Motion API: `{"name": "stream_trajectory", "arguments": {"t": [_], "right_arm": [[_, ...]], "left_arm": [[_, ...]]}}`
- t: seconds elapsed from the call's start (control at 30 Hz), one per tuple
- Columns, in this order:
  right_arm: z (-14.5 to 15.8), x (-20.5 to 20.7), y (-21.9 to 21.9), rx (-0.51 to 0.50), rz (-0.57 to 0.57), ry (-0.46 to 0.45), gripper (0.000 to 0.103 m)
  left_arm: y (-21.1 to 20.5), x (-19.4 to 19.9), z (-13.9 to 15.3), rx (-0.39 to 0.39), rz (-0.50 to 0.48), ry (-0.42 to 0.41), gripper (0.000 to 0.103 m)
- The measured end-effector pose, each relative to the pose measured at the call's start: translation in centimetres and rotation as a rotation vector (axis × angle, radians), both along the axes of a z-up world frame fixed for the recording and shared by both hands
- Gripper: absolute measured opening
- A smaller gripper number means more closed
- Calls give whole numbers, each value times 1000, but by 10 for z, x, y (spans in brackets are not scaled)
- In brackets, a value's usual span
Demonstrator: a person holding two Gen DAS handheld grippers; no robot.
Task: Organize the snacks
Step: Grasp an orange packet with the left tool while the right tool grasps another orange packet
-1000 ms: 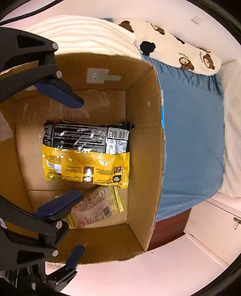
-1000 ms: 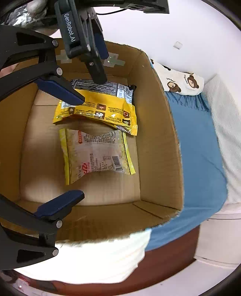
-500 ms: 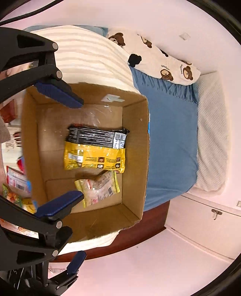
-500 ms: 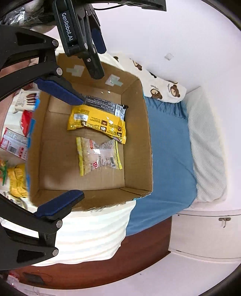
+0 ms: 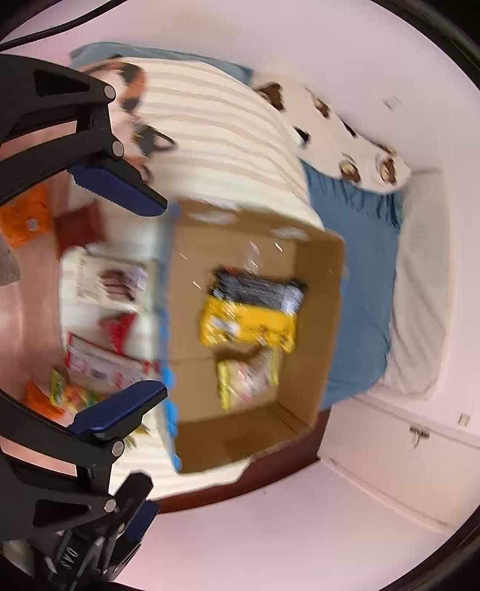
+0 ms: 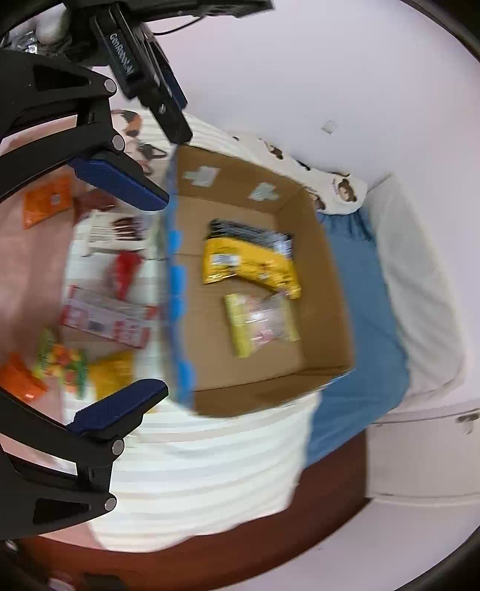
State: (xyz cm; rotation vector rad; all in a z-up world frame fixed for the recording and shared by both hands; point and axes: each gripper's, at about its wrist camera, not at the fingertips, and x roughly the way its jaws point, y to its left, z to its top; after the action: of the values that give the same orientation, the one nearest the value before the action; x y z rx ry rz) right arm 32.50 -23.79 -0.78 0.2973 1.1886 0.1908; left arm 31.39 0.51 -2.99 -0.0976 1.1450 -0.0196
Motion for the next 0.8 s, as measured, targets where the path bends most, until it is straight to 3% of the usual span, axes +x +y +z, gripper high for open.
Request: {"name": "stream_trajectory", "arguments": {"t": [0.1, 0.33, 0.57, 0.63, 0.67, 0.73, 0.8], "right_arm": [[-30, -25, -9, 3, -28, 77, 95], [-112, -76, -43, 48, -153, 311, 95], [-172, -118, -66, -73, -155, 472, 94], [-187, -131, -67, -82, -165, 492, 90], [-193, -136, -66, -78, -169, 506, 83], [-207, -147, -64, -17, -190, 554, 80], [-218, -155, -59, 113, -208, 606, 80]], "left_arm": [[17, -25, -23, 10, 44, 54, 91], [71, -80, -107, 10, 169, 276, 91], [100, -133, -164, -1, 264, 415, 91], [102, -144, -177, -3, 271, 446, 91], [102, -148, -184, -5, 268, 460, 91], [102, -153, -191, -3, 263, 475, 91], [102, -155, -197, -1, 261, 487, 91]]}}
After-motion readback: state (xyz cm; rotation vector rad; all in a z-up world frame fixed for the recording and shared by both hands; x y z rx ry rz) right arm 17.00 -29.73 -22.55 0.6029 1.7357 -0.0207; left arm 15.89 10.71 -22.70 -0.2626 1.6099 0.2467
